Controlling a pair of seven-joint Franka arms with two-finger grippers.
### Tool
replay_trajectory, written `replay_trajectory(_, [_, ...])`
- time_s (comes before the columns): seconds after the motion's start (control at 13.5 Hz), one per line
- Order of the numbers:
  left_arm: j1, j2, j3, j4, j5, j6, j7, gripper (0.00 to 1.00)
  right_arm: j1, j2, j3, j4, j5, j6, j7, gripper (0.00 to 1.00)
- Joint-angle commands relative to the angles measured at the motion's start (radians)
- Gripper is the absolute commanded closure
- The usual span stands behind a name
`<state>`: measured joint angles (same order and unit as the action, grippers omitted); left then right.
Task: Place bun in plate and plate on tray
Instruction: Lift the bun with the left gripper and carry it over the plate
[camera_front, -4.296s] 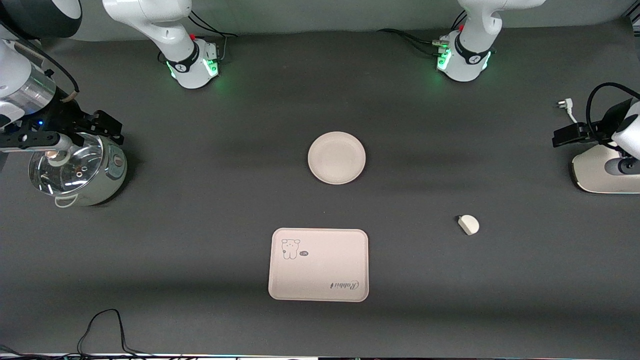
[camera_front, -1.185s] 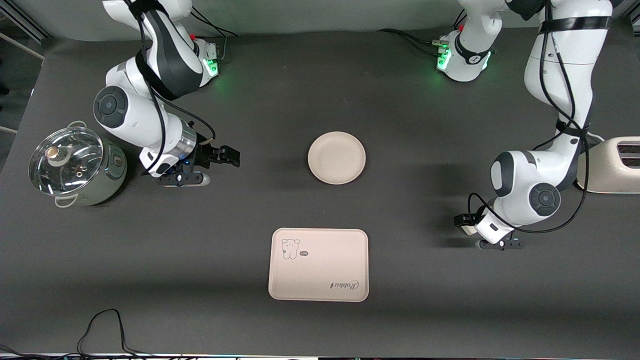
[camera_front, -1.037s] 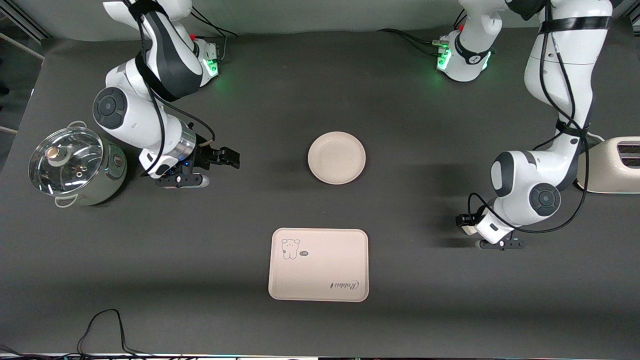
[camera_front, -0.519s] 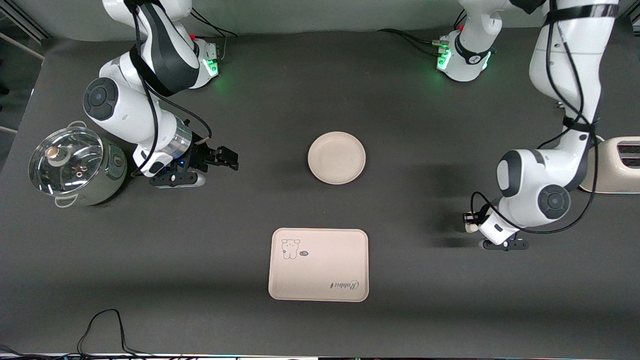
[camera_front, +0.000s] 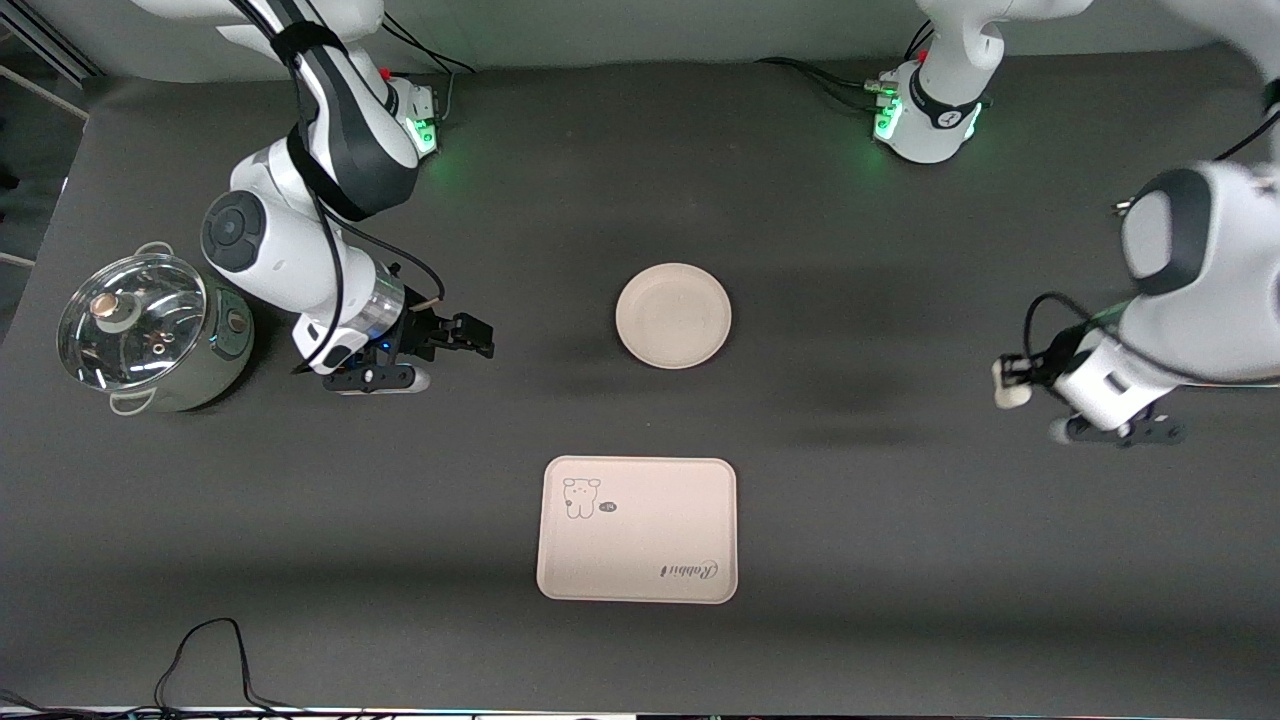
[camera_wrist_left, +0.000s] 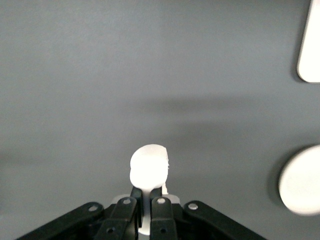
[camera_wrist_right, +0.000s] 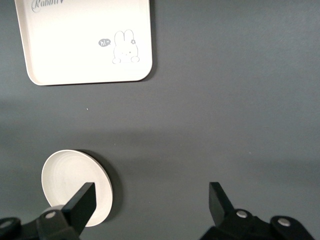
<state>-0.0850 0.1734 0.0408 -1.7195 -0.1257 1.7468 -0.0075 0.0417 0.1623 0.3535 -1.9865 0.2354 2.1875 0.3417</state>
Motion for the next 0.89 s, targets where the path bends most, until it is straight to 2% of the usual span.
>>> replay_trajectory(0.0, [-0.001, -0.083, 0.014, 0.035, 0.012, -0.133, -0.009, 0.98, 0.021, -0.004, 0.002, 0.0, 0.021, 0.006, 0.037, 0.0])
replay_trajectory(0.15, [-0.021, -0.109, -0.002, 0.052, 0.017, -0.191, -0.041, 0.98, 0.026, -0.013, 0.002, -0.002, 0.021, 0.001, 0.049, 0.0])
replay_trajectory(0.3, [-0.053, -0.115, -0.07, 0.054, 0.003, -0.181, -0.199, 0.94, 0.024, -0.02, 0.007, 0.003, 0.021, -0.009, 0.051, 0.0])
replay_trajectory(0.37, [-0.058, -0.105, -0.116, 0.061, 0.0, -0.161, -0.263, 0.95, 0.024, -0.026, 0.007, 0.005, 0.021, -0.011, 0.053, 0.0])
replay_trajectory(0.67, [-0.079, -0.025, -0.362, 0.063, 0.001, 0.008, -0.627, 0.94, 0.018, -0.043, 0.007, 0.028, 0.025, -0.014, 0.069, 0.0])
replay_trajectory(0.81, [-0.14, 0.052, -0.42, 0.057, 0.011, 0.118, -0.806, 0.94, 0.017, -0.03, 0.006, 0.04, 0.045, -0.011, 0.066, 0.0])
